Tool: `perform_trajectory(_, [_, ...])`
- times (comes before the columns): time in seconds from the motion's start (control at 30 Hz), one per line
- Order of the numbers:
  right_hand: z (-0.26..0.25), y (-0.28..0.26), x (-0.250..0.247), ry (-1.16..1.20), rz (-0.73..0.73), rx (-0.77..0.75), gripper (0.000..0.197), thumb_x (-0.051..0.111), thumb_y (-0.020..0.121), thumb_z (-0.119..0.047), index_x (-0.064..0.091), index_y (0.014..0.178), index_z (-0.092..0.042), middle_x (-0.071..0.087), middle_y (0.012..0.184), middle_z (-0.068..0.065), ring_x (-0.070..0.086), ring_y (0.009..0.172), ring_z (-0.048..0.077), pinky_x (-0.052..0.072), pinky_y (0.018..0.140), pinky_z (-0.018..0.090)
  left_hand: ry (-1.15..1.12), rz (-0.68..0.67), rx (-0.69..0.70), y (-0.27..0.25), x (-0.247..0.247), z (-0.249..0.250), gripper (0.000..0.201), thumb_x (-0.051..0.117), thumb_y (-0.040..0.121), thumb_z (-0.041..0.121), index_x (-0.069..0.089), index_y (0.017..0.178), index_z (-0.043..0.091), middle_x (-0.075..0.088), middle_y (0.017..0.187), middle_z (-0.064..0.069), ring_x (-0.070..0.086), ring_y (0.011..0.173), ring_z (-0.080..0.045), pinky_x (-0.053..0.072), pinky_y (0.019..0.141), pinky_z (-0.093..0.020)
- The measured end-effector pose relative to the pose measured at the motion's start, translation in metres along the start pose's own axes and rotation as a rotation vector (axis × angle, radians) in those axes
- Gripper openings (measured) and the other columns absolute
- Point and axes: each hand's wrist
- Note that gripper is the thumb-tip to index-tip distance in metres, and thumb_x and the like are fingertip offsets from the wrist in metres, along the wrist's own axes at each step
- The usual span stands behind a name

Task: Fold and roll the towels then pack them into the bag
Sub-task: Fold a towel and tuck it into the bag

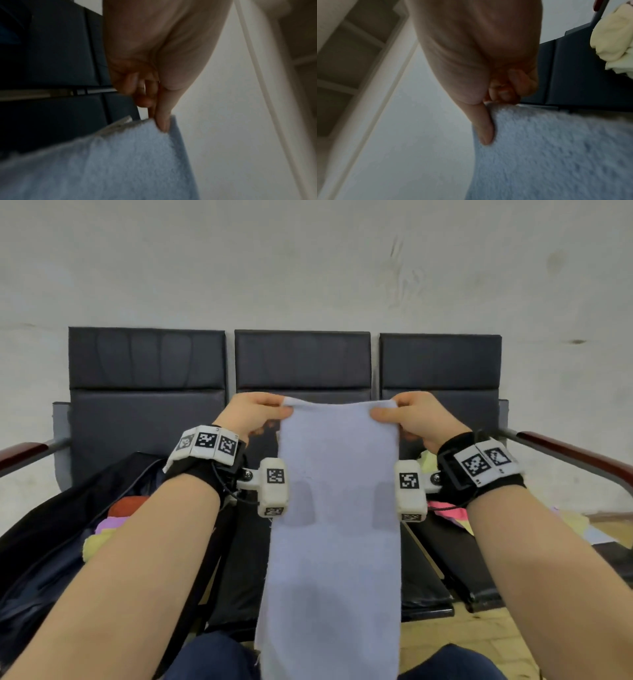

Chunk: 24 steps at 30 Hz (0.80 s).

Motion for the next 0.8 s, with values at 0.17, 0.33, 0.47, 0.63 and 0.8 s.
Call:
perform_trajectory(0.17, [0.029,0.045,0.027,0.035,0.122,-0.038,0.017,0.074,0.081,-0.006,0.057,0.079,-0.004,0.057,0.062,0.01,0.055,0.042,0.009,0.051,0.046,0.024,-0.199,0.053,-0.009,0.04,0.014,-0.021,0.019,0.059,0.091,-0.002,0.058,0.108,0.006,0.064,0.089,-0.007,0.069,0.059,-0.011,0.055,0.054,-0.02])
perform_trajectory(0.33, [0.069,0.078,0.05,0.025,0.234,-0.175,0.014,0.073,0.079,-0.005,0.064,0.087,-0.01,0.067,0.087,0.006,0.063,0.079,0.014,0.053,0.075,0.024,-0.228,0.078,0.136,0.073,0.023,-0.055,0.02,0.054,0.093,-0.003,0.061,0.093,0.015,0.067,0.095,-0.002,0.068,0.078,-0.008,0.053,0.065,-0.019])
perform_trajectory(0.47, [0.137,0.081,0.076,-0.09,0.154,-0.078,0.013,0.071,0.079,-0.005,0.062,0.083,-0.014,0.066,0.088,0.006,0.062,0.084,0.018,0.051,0.077,0.029,-0.052,0.047,0.058,0.078,0.037,-0.124,0.028,0.055,0.089,-0.007,0.06,0.086,0.02,0.063,0.089,0.003,0.056,0.071,0.0,0.04,0.057,-0.008])
perform_trajectory(0.63, [0.235,0.054,0.114,-0.298,-0.054,0.182,0.011,0.07,0.077,-0.003,0.062,0.081,-0.01,0.064,0.082,0.006,0.059,0.081,0.019,0.046,0.07,0.027,0.093,-0.042,-0.195,0.048,0.065,-0.235,0.023,0.058,0.082,-0.015,0.062,0.097,0.003,0.063,0.088,-0.006,0.06,0.079,-0.006,0.047,0.068,-0.016])
perform_trajectory(0.8, [0.277,0.016,0.123,-0.426,-0.362,0.394,0.009,0.068,0.075,0.0,0.063,0.081,-0.005,0.063,0.066,0.004,0.058,0.062,0.018,0.045,0.056,0.025,0.265,-0.209,-0.447,0.005,0.076,-0.286,0.021,0.061,0.078,-0.013,0.064,0.085,0.007,0.063,0.076,-0.007,0.06,0.066,-0.017,0.048,0.067,-0.027])
Point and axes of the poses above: each hand's wrist, its own y-axis towards the middle knuckle, its own x-axis out of the palm, z = x × y
